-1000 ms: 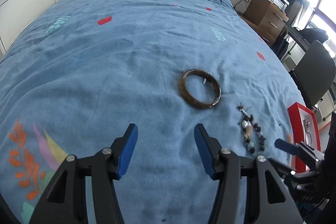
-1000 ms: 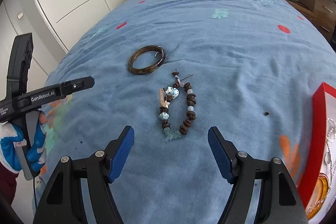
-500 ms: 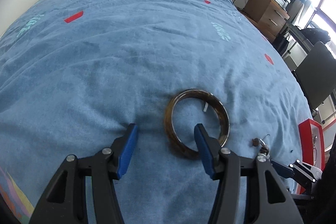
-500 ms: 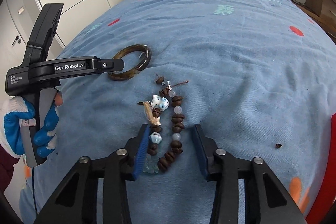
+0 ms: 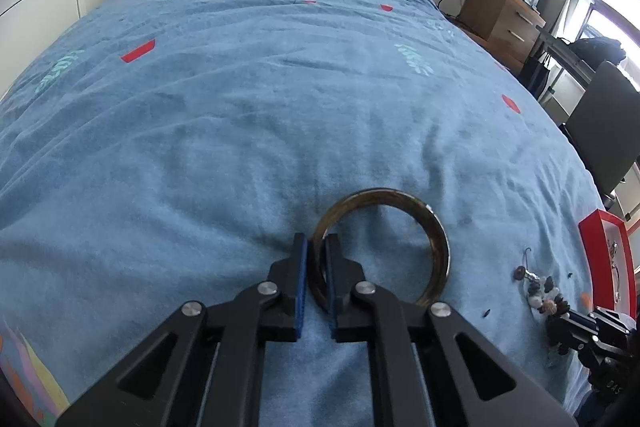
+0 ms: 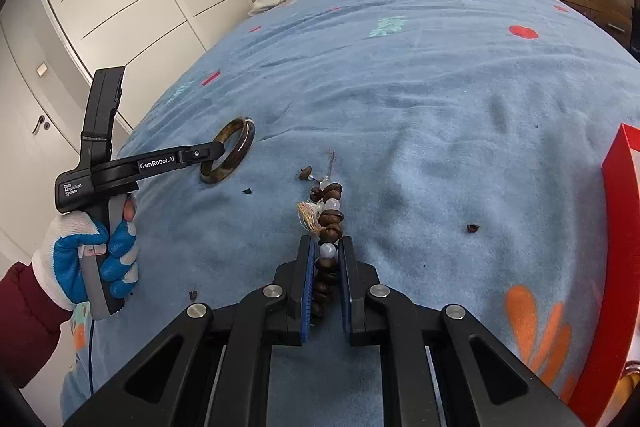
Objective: Organize jewelry
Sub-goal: 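Grasp the dark brown bangle with the left tool while the right tool grasps the beaded bracelet, then carry the bangle and beaded bracelet into the red box and release both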
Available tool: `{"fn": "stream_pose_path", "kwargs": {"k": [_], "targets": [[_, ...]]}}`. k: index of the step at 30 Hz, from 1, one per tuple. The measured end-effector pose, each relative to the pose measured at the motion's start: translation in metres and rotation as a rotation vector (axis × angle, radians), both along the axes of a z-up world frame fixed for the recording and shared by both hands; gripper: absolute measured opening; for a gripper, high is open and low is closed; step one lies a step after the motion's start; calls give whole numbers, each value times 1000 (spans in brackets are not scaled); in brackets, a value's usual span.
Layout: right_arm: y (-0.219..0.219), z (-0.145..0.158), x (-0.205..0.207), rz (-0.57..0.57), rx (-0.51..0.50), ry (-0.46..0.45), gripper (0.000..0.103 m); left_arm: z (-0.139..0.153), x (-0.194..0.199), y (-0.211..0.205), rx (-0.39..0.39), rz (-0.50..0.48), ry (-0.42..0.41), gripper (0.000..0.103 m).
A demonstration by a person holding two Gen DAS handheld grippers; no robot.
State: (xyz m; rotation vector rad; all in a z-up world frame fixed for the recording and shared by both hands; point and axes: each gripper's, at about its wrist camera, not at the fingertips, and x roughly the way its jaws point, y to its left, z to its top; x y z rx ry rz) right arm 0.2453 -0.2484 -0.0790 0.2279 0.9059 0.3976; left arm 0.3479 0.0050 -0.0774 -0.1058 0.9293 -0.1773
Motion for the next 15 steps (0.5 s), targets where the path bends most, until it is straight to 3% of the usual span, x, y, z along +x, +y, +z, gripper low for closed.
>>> {"fn": "stream_pose_path", "kwargs": {"k": [15], "targets": [[-18,46,-43,-25,-20,-77,12,34,-51,-4,-5,-14,-21,7]]}}
